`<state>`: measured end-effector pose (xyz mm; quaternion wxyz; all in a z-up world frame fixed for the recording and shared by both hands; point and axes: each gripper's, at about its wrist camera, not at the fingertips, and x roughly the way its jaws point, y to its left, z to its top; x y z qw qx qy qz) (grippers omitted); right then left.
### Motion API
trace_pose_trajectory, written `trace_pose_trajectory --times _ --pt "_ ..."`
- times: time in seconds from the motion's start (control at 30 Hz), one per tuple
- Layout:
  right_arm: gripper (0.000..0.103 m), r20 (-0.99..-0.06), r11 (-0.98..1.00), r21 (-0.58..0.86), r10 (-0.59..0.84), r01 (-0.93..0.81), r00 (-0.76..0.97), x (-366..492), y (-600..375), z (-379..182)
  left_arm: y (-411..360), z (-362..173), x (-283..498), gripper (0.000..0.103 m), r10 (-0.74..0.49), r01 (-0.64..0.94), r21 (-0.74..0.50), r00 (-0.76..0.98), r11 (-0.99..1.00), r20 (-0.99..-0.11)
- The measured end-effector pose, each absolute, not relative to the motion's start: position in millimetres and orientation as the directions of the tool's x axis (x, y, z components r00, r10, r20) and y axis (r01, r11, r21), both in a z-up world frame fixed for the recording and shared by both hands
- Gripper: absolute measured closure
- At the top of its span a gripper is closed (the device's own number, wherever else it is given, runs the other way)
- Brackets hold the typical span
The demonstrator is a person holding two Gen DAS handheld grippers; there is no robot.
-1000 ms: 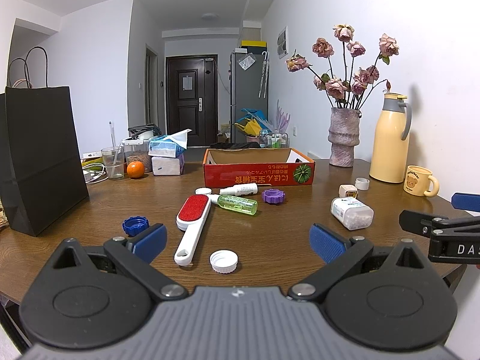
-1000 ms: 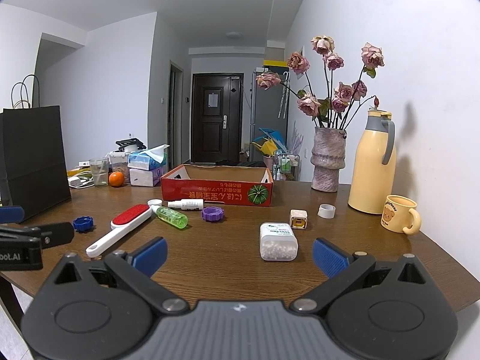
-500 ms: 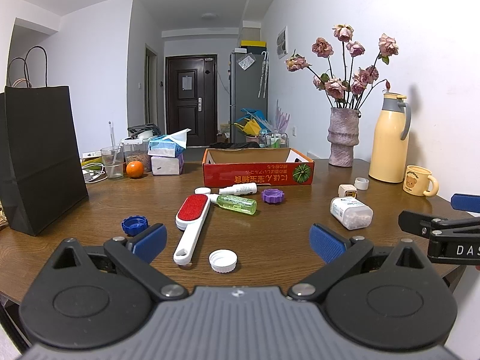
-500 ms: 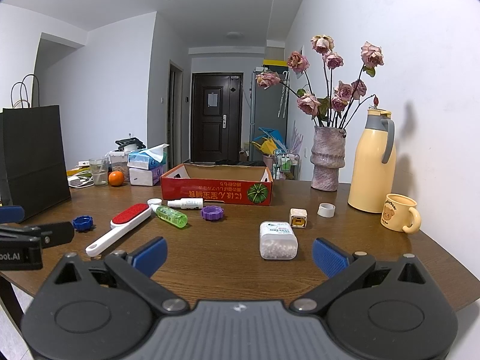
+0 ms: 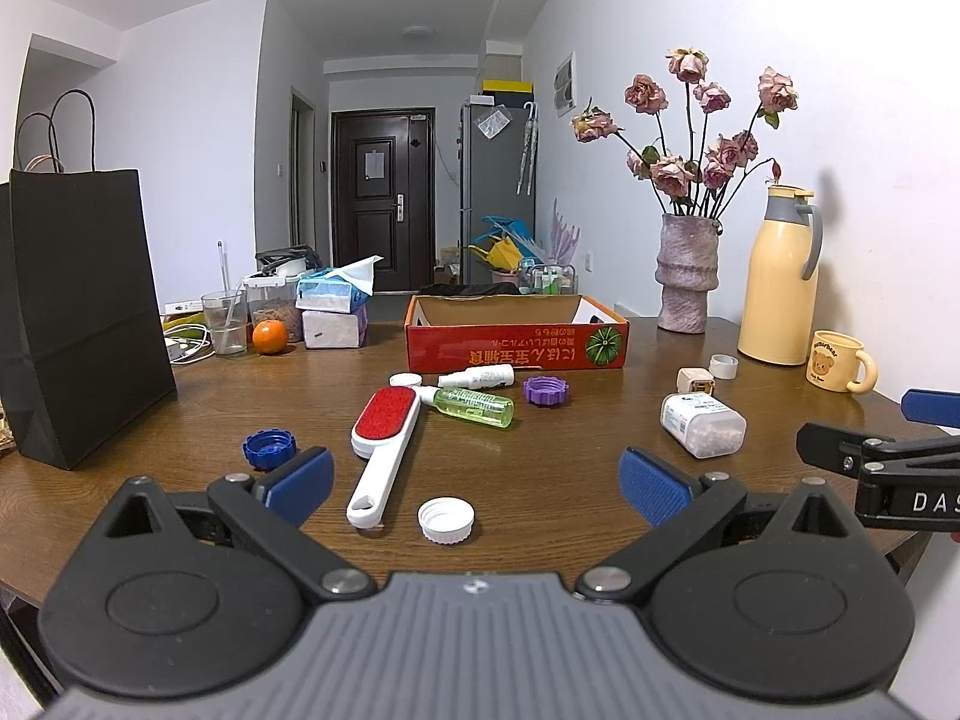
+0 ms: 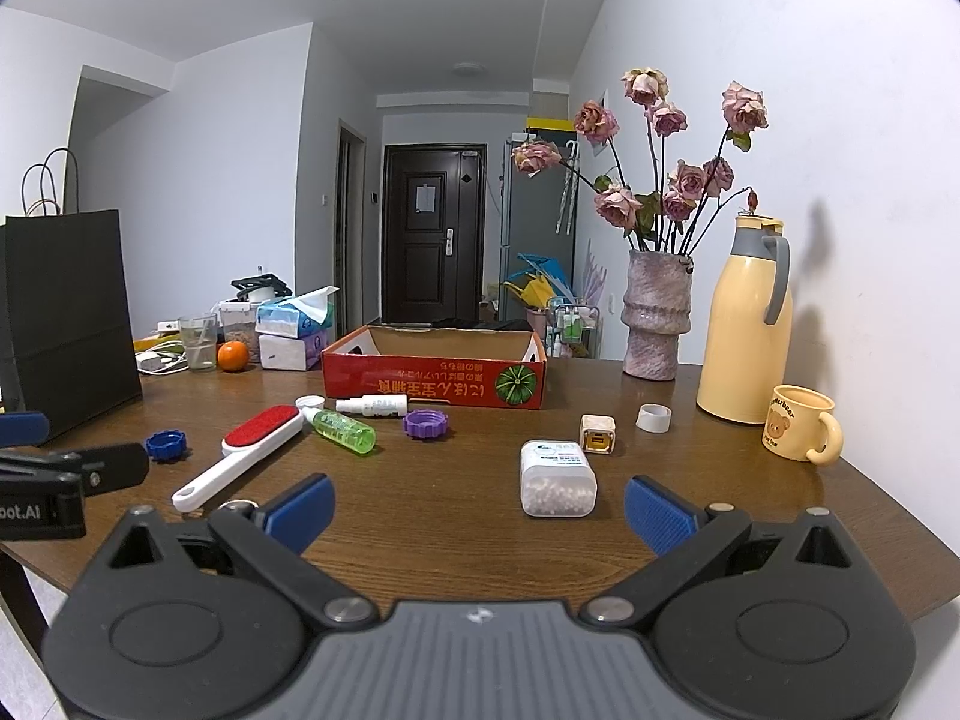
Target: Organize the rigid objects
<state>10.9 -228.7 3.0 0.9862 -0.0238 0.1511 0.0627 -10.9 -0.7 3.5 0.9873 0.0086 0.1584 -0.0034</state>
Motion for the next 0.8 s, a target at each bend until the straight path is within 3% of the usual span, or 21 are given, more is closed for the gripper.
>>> trace_pose_trajectory --times 0.8 --pt "0.0 -0.346 0.989 -0.027 0.129 -0.147 0.929 38 -222 -16 6 -13 16 0.0 0.0 0.003 0.008 0.936 1.0 -0.351"
